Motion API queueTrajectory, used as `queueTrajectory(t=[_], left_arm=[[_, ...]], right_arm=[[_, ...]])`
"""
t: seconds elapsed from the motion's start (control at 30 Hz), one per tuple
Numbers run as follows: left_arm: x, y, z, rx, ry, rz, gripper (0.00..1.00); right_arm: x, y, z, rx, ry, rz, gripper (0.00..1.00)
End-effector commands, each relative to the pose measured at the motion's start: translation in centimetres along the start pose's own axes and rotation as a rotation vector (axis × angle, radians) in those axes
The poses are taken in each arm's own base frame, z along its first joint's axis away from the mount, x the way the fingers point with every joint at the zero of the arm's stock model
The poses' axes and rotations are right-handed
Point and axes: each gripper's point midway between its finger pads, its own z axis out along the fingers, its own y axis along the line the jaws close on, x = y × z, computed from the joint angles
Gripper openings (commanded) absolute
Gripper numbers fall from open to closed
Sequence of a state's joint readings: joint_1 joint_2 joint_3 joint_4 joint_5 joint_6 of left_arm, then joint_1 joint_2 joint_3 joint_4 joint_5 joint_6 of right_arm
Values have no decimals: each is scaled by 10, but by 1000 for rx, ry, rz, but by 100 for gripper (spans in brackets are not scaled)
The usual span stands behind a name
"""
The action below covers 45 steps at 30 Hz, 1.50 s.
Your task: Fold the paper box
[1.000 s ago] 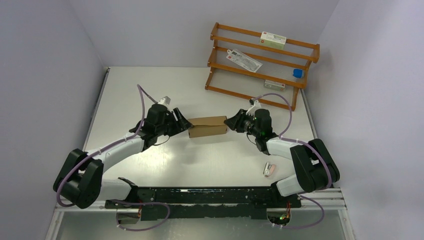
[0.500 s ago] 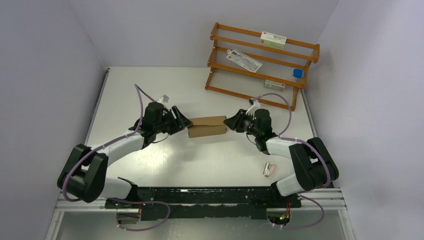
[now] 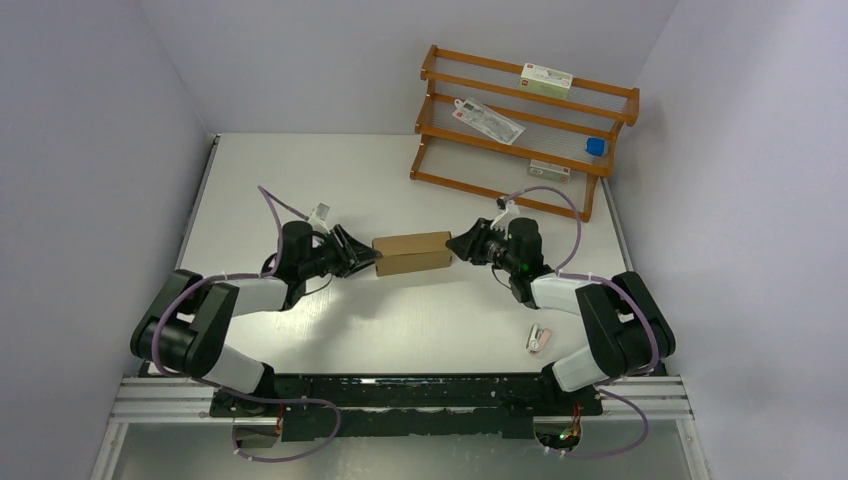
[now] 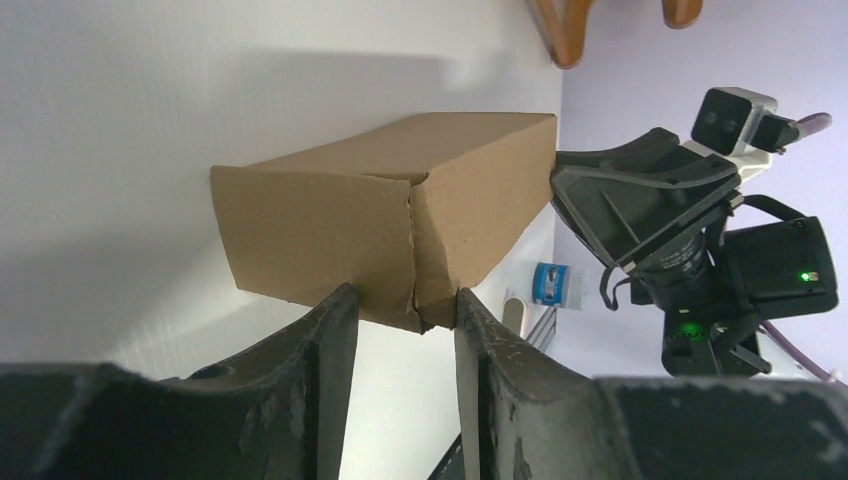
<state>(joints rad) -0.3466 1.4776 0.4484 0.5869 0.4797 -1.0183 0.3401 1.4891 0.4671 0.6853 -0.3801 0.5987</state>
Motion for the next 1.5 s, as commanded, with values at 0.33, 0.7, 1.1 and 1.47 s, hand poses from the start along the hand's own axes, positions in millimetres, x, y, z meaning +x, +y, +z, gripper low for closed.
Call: queueTrajectory(t=[0.33, 0.7, 1.1, 1.47], left_arm=[[-16, -1, -19, 10, -7, 17, 57], [-11, 16, -5, 2, 27, 13, 50], [13, 75, -7, -155, 52, 45, 17], [11, 86, -16, -250, 66, 106, 12]], right_arm=[[35, -23, -5, 73, 116, 11, 34], [44, -23, -3, 54, 141, 32, 33], [79, -35, -9, 63, 213, 135, 26], [68, -22, -11, -14, 222, 164, 21]])
